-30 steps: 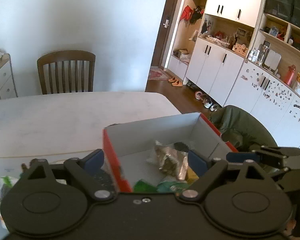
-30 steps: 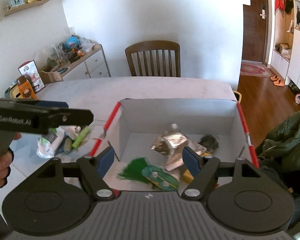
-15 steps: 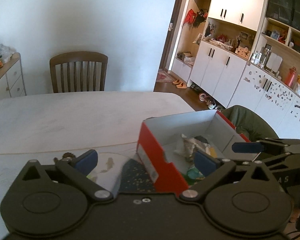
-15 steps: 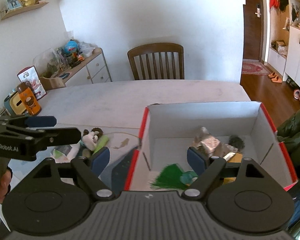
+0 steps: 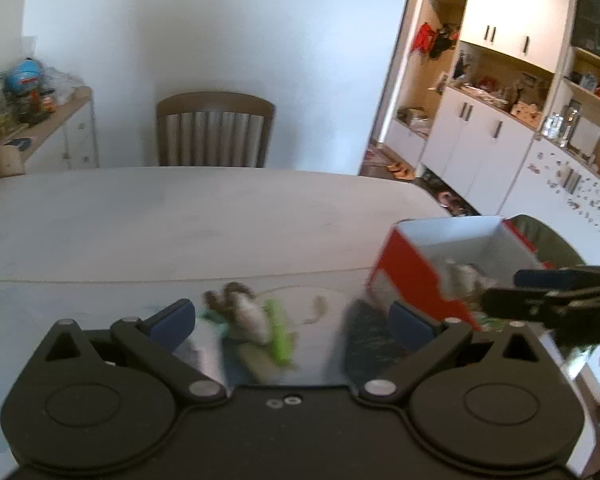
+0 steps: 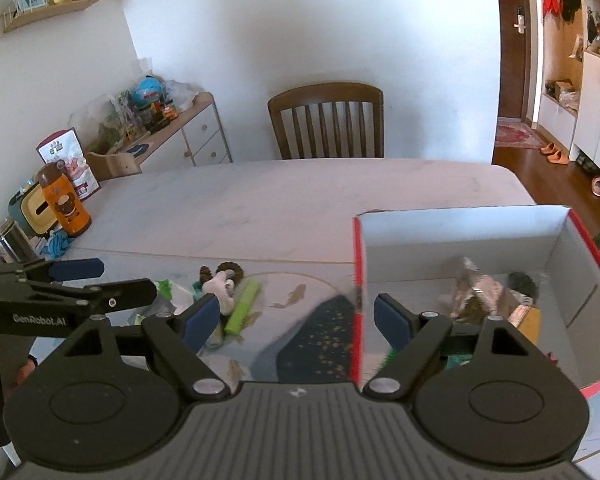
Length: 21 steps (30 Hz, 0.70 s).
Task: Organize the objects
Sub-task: 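Withdraw both tools from the shoebox back over the table, then grasp the white plush toy with the right tool while the left tool grasps the white plastic bag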
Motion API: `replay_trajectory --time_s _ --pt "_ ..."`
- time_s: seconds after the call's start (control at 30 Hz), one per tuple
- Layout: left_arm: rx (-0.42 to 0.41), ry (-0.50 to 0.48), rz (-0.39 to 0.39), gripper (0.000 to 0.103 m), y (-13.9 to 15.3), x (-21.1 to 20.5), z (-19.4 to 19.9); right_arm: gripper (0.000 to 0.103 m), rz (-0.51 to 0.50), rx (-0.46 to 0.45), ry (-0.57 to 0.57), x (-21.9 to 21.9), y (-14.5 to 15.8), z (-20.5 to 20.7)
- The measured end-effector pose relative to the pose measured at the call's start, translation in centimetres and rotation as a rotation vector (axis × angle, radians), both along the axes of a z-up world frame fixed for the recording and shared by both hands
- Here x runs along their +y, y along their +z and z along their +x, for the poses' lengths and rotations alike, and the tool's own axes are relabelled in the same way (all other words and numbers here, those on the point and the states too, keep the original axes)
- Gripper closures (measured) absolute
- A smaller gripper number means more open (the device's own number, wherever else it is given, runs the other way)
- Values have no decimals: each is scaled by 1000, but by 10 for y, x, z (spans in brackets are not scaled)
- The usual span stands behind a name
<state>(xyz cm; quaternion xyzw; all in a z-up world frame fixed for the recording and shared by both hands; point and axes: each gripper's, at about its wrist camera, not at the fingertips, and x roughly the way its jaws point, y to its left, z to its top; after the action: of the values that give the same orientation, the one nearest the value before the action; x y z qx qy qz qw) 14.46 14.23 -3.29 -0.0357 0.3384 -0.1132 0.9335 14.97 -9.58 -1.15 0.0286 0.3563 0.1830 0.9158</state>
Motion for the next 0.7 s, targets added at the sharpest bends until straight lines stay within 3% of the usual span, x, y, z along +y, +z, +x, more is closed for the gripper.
replay_trajectory --time_s 0.37,0.7 --pt "70 80 8 0 -42 53 7 18 -58 50 17 54 -25 20" --pt "126 99 2 1 -68 68 26 18 -135 105 26 88 -57 48"
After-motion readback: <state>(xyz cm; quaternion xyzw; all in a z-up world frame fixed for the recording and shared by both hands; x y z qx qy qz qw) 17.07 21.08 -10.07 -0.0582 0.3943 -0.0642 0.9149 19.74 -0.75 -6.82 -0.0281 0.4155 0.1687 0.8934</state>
